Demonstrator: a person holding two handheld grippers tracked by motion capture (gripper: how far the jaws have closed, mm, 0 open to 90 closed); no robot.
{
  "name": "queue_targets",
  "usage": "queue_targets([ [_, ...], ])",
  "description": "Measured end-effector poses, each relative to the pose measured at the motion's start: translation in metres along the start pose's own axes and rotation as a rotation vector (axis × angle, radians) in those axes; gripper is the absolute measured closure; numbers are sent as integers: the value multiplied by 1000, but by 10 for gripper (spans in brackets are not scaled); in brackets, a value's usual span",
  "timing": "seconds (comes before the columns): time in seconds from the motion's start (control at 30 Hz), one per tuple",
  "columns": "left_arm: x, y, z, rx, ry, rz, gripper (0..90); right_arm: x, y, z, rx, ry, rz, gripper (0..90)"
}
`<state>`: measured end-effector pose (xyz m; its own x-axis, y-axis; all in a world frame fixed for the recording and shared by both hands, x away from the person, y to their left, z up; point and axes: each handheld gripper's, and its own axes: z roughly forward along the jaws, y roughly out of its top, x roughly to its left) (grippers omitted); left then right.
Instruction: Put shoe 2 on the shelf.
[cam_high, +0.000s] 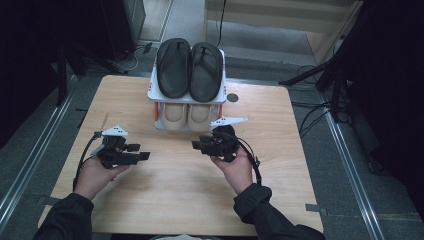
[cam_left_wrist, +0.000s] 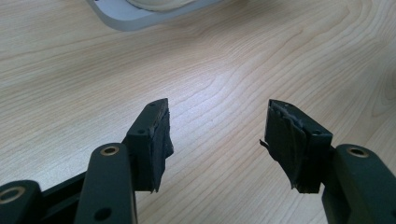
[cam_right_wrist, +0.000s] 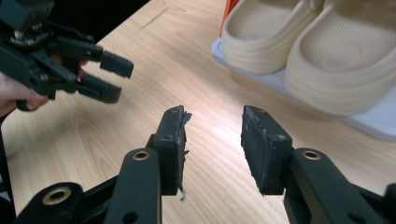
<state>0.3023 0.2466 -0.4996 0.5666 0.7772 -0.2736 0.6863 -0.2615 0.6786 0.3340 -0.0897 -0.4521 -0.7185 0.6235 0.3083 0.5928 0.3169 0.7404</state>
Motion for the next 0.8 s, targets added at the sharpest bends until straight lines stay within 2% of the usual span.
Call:
queue_targets([
  [0.3, -4, 3, 3, 2, -12, 10, 408, -7, -21, 1, 11, -1, -1, 588],
  [0.47, -6, 4, 5, 5, -15, 20, 408, -11, -34, -4, -2, -38, -32, 568],
  [0.73, -8, 8, 6, 3, -33, 33, 405, -25, -54, -14, 4, -63, 11, 564],
  [0.8, -10, 8, 7, -3, -34, 35, 404, -29, -55, -14, 2, -77, 7, 560],
])
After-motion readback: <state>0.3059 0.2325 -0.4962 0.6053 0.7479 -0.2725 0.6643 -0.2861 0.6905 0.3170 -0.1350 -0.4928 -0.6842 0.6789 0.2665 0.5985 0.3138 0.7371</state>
